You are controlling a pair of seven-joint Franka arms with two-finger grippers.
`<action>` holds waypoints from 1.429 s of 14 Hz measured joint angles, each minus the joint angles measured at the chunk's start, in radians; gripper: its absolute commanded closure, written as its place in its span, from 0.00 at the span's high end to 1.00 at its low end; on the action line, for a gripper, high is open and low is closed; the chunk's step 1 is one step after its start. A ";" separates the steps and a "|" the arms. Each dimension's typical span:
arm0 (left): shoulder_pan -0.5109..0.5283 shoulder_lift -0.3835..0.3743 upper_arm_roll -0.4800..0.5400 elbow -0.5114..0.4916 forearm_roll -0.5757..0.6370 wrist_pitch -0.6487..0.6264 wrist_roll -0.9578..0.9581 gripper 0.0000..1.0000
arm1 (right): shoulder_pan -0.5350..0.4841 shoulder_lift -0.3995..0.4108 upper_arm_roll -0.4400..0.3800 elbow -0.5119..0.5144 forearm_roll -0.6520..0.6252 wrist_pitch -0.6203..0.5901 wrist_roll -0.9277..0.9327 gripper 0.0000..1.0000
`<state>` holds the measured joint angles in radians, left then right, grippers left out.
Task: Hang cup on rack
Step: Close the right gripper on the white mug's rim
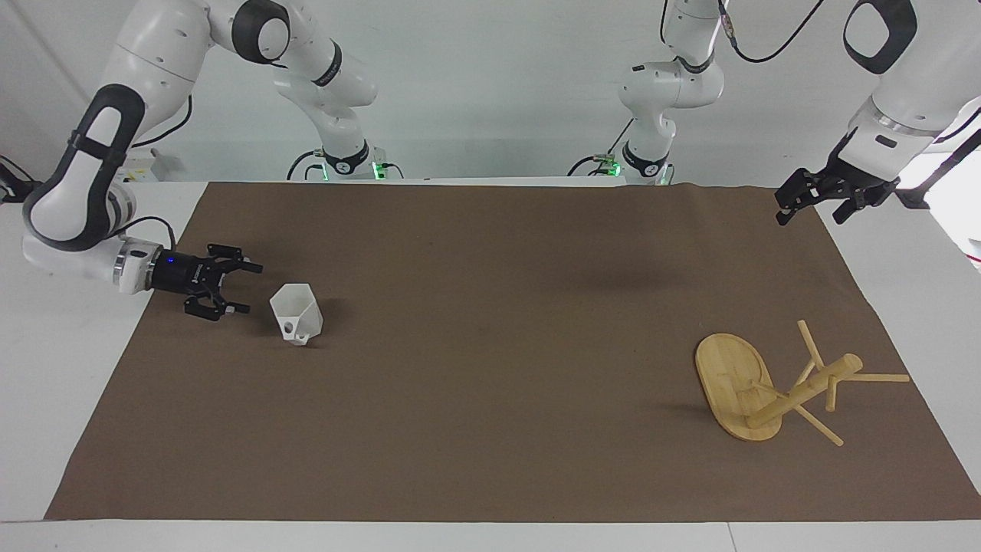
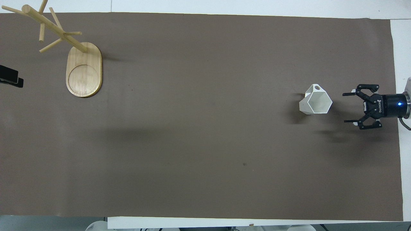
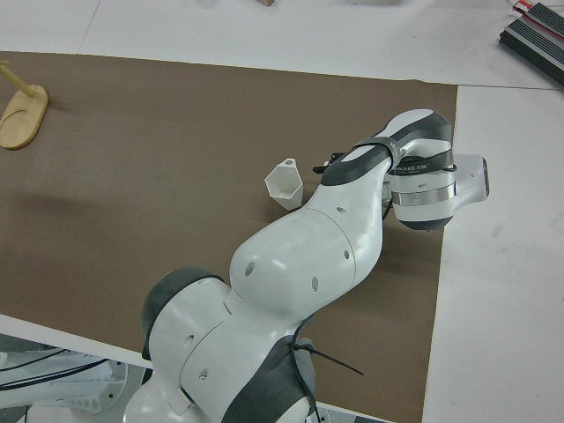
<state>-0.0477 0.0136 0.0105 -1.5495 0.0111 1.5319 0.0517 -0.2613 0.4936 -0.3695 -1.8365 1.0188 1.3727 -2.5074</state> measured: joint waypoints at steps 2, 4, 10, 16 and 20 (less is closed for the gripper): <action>0.000 0.000 0.000 0.000 0.000 0.000 0.000 1.00 | -0.130 0.069 0.142 0.029 0.011 -0.004 -0.010 1.00; 0.000 0.000 0.000 0.000 0.000 0.000 0.000 1.00 | -0.188 0.122 0.228 0.060 0.015 -0.004 -0.013 1.00; 0.000 0.000 0.000 0.000 0.000 0.000 0.000 1.00 | -0.155 0.136 0.251 0.084 0.025 0.000 -0.016 1.00; 0.000 0.000 0.000 0.000 0.000 0.000 0.000 1.00 | -0.119 0.141 0.252 0.069 0.055 0.025 -0.016 1.00; 0.000 0.000 0.000 0.000 0.000 -0.001 0.000 1.00 | -0.109 0.142 0.252 0.045 0.058 0.051 -0.030 1.00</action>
<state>-0.0477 0.0136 0.0105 -1.5495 0.0111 1.5312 0.0517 -0.3705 0.6357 -0.1179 -1.7917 1.0771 1.4237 -2.5373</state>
